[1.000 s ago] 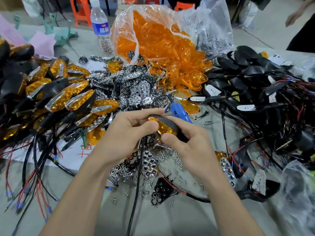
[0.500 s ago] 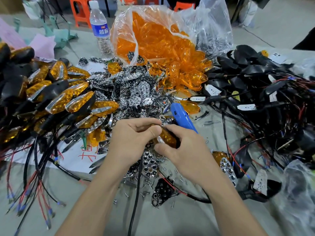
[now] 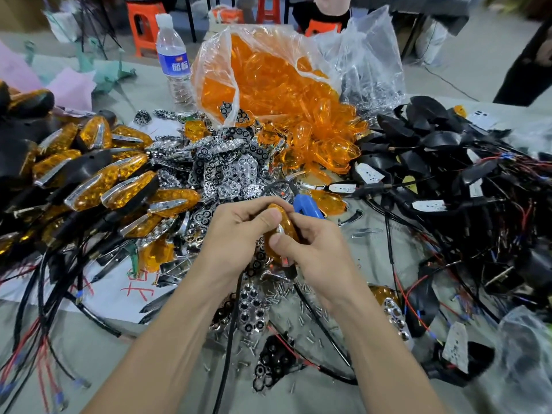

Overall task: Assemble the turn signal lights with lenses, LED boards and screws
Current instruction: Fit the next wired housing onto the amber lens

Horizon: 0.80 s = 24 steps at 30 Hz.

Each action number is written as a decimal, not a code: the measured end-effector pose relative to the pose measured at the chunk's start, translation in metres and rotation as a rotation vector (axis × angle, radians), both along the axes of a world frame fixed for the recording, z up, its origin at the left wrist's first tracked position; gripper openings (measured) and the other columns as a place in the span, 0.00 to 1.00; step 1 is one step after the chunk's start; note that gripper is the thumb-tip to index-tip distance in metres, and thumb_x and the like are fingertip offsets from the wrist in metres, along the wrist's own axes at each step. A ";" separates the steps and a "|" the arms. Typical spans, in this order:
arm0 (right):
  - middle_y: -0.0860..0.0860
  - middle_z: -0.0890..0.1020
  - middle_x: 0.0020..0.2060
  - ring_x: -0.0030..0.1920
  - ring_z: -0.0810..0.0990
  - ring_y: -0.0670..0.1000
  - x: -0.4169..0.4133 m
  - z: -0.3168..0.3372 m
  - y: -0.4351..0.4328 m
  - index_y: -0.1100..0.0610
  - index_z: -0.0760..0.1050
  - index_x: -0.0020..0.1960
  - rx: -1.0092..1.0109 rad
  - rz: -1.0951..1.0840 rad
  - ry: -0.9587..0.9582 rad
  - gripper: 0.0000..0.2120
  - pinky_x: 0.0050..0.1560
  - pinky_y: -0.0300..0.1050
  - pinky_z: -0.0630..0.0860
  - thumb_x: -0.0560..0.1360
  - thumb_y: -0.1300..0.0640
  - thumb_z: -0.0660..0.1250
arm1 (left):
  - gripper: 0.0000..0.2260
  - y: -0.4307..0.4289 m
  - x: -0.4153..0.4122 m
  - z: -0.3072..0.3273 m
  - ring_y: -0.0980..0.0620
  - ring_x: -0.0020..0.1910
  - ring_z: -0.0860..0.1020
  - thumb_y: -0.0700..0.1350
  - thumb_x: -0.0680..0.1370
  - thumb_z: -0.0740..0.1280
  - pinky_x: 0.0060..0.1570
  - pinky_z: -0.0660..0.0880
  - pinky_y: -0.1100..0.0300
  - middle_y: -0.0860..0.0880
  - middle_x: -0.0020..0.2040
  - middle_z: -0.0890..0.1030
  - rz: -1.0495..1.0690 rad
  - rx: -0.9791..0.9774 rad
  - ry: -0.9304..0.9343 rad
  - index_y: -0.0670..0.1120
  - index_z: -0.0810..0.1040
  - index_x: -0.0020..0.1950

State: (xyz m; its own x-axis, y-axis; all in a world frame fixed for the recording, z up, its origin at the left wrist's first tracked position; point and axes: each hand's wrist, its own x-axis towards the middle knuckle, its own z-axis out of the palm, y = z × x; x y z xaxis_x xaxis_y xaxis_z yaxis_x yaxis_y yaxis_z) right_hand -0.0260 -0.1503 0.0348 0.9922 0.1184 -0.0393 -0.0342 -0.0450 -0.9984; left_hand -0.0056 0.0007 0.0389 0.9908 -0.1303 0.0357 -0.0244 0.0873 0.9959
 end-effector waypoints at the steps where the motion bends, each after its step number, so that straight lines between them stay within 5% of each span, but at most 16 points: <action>1: 0.46 0.79 0.32 0.33 0.76 0.46 0.005 -0.001 0.000 0.50 0.84 0.43 0.002 -0.003 0.002 0.02 0.35 0.43 0.75 0.71 0.54 0.76 | 0.07 0.001 0.005 -0.001 0.43 0.45 0.85 0.40 0.78 0.69 0.44 0.82 0.55 0.39 0.48 0.87 -0.011 -0.020 0.012 0.44 0.87 0.51; 5: 0.50 0.83 0.35 0.36 0.79 0.49 0.022 -0.008 0.005 0.55 0.85 0.46 0.082 -0.065 0.010 0.07 0.41 0.46 0.76 0.70 0.53 0.76 | 0.08 -0.005 0.024 -0.003 0.46 0.43 0.83 0.43 0.81 0.68 0.36 0.80 0.58 0.43 0.54 0.87 -0.043 -0.054 0.024 0.49 0.88 0.55; 9: 0.56 0.88 0.50 0.52 0.85 0.56 0.029 -0.014 0.011 0.55 0.88 0.50 0.461 -0.143 0.119 0.09 0.59 0.54 0.80 0.72 0.54 0.76 | 0.19 -0.013 0.027 -0.020 0.57 0.62 0.82 0.60 0.74 0.69 0.63 0.77 0.53 0.58 0.63 0.84 -0.005 0.056 -0.040 0.65 0.82 0.65; 12: 0.55 0.88 0.47 0.46 0.86 0.51 0.030 -0.015 0.004 0.55 0.88 0.49 0.682 -0.194 0.144 0.12 0.49 0.47 0.84 0.67 0.55 0.75 | 0.24 -0.018 0.019 -0.030 0.62 0.66 0.78 0.62 0.76 0.69 0.70 0.72 0.50 0.65 0.65 0.81 -0.061 0.251 -0.132 0.71 0.72 0.72; 16: 0.59 0.87 0.53 0.50 0.85 0.55 0.028 -0.015 -0.006 0.63 0.84 0.59 0.753 -0.173 0.186 0.26 0.58 0.51 0.82 0.62 0.55 0.77 | 0.24 -0.020 0.009 -0.032 0.66 0.63 0.79 0.59 0.78 0.69 0.65 0.74 0.55 0.68 0.62 0.81 -0.020 0.403 -0.256 0.70 0.70 0.74; 20: 0.58 0.86 0.52 0.48 0.84 0.55 0.028 -0.018 -0.017 0.60 0.84 0.60 0.671 -0.071 0.114 0.19 0.55 0.50 0.82 0.69 0.60 0.75 | 0.23 -0.020 -0.001 -0.032 0.69 0.58 0.79 0.60 0.79 0.66 0.53 0.74 0.69 0.72 0.59 0.81 0.035 0.510 -0.367 0.71 0.69 0.74; 24: 0.56 0.84 0.54 0.51 0.81 0.55 0.032 -0.018 -0.033 0.51 0.79 0.69 0.538 0.022 -0.019 0.24 0.60 0.52 0.80 0.75 0.64 0.67 | 0.20 -0.018 -0.002 -0.029 0.67 0.49 0.80 0.58 0.82 0.66 0.45 0.69 0.75 0.70 0.53 0.80 0.043 0.617 -0.425 0.69 0.68 0.73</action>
